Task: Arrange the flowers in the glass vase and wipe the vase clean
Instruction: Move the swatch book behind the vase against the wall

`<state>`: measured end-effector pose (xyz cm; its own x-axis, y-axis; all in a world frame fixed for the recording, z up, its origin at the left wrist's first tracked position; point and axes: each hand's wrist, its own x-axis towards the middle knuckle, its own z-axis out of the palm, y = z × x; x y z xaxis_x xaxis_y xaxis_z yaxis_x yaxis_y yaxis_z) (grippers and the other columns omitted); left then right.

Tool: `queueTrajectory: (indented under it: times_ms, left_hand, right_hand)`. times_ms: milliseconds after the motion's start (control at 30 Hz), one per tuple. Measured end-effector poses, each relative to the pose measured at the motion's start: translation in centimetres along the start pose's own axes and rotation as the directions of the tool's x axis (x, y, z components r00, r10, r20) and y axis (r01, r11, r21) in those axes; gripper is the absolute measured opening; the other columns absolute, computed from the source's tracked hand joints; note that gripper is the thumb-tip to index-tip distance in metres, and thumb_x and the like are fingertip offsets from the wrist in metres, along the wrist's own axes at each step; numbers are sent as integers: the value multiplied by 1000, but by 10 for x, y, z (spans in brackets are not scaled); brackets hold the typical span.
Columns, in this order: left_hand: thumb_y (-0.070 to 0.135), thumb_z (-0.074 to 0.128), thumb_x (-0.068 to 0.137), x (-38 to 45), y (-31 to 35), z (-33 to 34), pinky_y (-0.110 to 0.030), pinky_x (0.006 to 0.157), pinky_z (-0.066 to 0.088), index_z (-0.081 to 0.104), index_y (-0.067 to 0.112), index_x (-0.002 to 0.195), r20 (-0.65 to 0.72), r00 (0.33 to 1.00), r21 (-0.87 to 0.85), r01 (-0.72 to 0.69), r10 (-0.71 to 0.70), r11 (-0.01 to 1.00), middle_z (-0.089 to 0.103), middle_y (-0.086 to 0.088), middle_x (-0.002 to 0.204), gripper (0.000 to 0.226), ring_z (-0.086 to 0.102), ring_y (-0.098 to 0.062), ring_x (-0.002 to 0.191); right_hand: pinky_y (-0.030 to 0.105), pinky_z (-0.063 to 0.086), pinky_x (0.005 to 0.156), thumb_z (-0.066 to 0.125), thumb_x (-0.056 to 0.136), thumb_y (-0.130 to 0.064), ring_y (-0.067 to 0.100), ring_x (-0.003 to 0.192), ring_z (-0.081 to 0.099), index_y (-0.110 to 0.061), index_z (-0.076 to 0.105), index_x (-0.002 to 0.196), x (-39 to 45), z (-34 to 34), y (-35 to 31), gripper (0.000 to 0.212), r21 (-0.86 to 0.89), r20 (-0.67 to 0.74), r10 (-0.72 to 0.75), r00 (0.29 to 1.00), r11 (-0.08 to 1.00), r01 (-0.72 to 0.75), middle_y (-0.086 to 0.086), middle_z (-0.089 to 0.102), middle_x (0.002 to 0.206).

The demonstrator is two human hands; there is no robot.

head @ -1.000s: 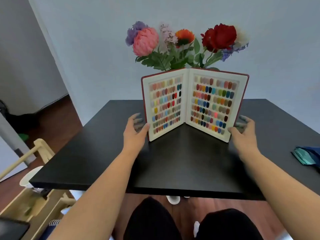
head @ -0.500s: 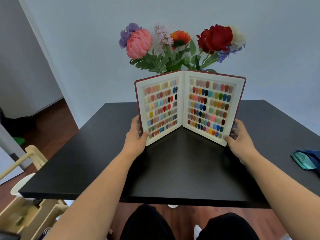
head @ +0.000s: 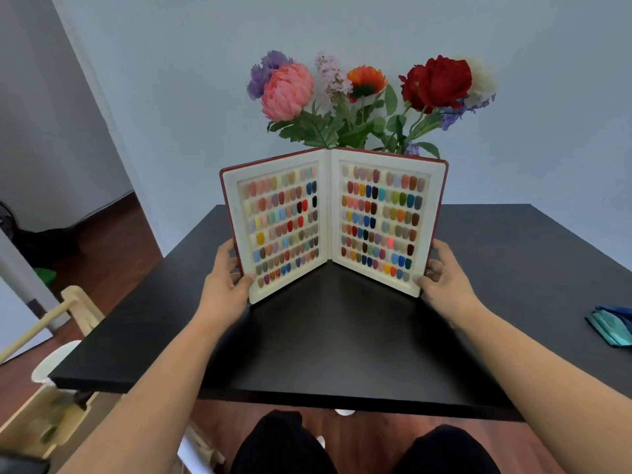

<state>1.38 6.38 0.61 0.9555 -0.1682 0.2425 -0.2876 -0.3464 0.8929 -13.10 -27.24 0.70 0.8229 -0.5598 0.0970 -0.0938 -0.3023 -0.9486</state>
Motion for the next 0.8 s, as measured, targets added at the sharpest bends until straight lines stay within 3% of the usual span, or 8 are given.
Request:
queueTrajectory:
  times_ms: [133,267,333,567,667,800]
  left_hand:
    - [5,60,96,-3,-9,-34,-22,67,53,30,42,142,-72,997,13,38,-37,999,51,12,124,67,53,-9,111]
    - [6,60,96,-4,-19,-66,-40,84,58,29,45,142,-124,990,14,72,-70,997,55,6,135,69,56,-14,118]
    - [5,60,96,-4,-26,-80,-50,93,55,28,47,141,-143,987,32,80,-75,996,53,1,142,69,55,-20,126]
    - [7,63,94,12,-55,-115,-57,99,49,23,53,138,-235,966,79,132,-110,988,48,-3,150,75,49,-32,136]
    - [7,64,94,23,-63,-119,-58,100,49,21,54,137,-260,959,96,143,-113,985,51,-2,148,77,50,-32,135]
    - [8,64,94,46,-69,-120,-56,100,48,19,52,142,-270,956,134,155,-114,979,50,-2,148,79,50,-31,135]
  right_hand:
    - [47,55,88,61,89,-2,14,113,53,-48,33,129,9,42,-9,67,8,58,-28,998,1000,27,-6,56,126]
    - [26,53,74,60,89,1,10,105,55,-46,34,133,20,83,-17,69,60,108,-44,993,997,38,-11,58,117]
    - [22,52,73,59,89,2,7,102,56,-45,33,135,25,102,-19,71,78,135,-48,990,996,38,-14,59,111]
    - [8,49,65,57,90,1,-3,93,59,-52,34,127,48,163,-31,69,80,220,-68,973,995,51,-18,59,106]
    - [13,45,72,58,91,-1,-3,93,56,-55,29,127,60,185,-40,71,54,247,-87,965,996,77,-22,56,105]
    - [25,50,85,57,91,-3,6,109,55,-47,25,136,80,212,-51,70,20,228,-104,968,995,102,-10,59,119]
